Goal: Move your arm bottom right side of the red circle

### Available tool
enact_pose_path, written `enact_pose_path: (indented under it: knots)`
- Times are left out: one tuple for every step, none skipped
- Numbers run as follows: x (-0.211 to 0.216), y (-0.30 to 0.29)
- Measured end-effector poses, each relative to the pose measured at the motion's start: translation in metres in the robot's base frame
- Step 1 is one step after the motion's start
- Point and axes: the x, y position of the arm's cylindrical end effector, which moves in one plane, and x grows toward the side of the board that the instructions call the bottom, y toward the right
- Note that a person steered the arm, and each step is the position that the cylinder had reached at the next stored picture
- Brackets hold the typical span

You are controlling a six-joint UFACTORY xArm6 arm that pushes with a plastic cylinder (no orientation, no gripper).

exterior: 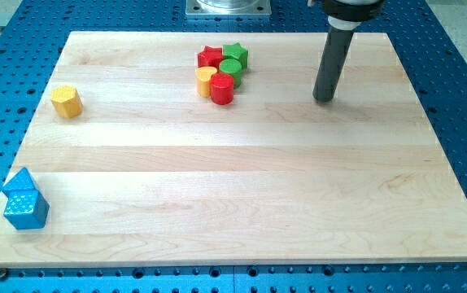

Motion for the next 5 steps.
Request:
enact_pose_path:
  knots:
    - [0.035, -0.04]
    - [0.056, -0.062]
    - [0.056, -0.062]
    - [0.056, -0.062]
    - [0.056, -0.062]
